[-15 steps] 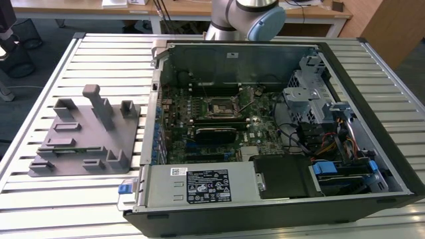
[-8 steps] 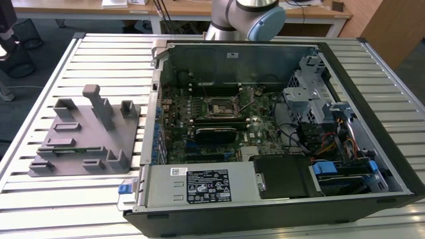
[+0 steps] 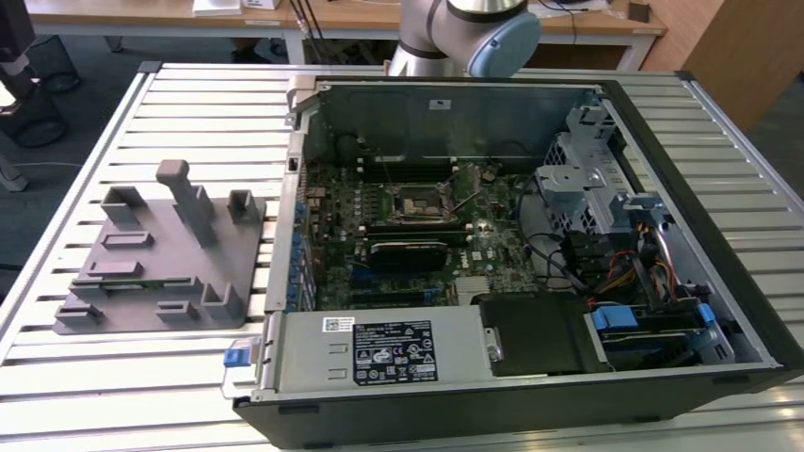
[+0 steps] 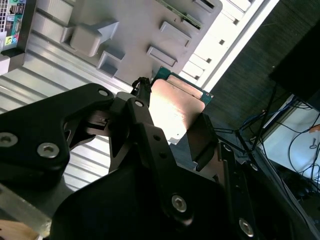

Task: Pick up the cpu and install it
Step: 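Pick up the cpu and move it towards the insertion slot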

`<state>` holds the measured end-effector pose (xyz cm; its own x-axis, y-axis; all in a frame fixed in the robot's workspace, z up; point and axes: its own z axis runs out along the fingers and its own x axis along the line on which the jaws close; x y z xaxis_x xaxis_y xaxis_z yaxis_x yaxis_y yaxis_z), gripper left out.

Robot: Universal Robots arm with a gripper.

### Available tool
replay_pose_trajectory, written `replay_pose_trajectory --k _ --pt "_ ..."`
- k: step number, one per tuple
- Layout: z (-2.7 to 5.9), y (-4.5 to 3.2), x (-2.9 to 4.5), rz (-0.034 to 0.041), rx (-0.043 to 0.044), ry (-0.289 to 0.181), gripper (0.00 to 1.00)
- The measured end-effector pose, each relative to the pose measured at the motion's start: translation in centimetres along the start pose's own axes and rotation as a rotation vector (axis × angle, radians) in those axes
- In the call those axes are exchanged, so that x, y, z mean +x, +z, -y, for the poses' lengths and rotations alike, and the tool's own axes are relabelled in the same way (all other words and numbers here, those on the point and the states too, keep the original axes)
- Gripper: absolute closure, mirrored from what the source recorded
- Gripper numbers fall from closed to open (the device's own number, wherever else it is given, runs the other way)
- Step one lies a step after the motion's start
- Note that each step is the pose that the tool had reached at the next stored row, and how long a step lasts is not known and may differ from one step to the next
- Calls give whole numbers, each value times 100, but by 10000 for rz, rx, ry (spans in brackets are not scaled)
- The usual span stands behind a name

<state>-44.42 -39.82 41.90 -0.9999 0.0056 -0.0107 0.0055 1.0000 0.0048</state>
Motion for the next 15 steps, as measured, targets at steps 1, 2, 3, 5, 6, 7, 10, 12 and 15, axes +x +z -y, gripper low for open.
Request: replay_pose_trajectory --k 1,2,3,5,6,7,10,12,15 --pt "0 0 -3 0 0 0 46" --pt "0 0 -6 0 0 0 46" --pt "0 0 -9 -1 1 0 46" --pt "0 0 -15 0 0 0 46" --pt "0 0 -17 0 1 0 46" --pt "0 0 -18 -1 1 0 46" --pt "0 0 -23 0 0 0 46" --pt "0 0 -28 0 0 0 46" --pt "0 0 -41 0 0 -1 46"
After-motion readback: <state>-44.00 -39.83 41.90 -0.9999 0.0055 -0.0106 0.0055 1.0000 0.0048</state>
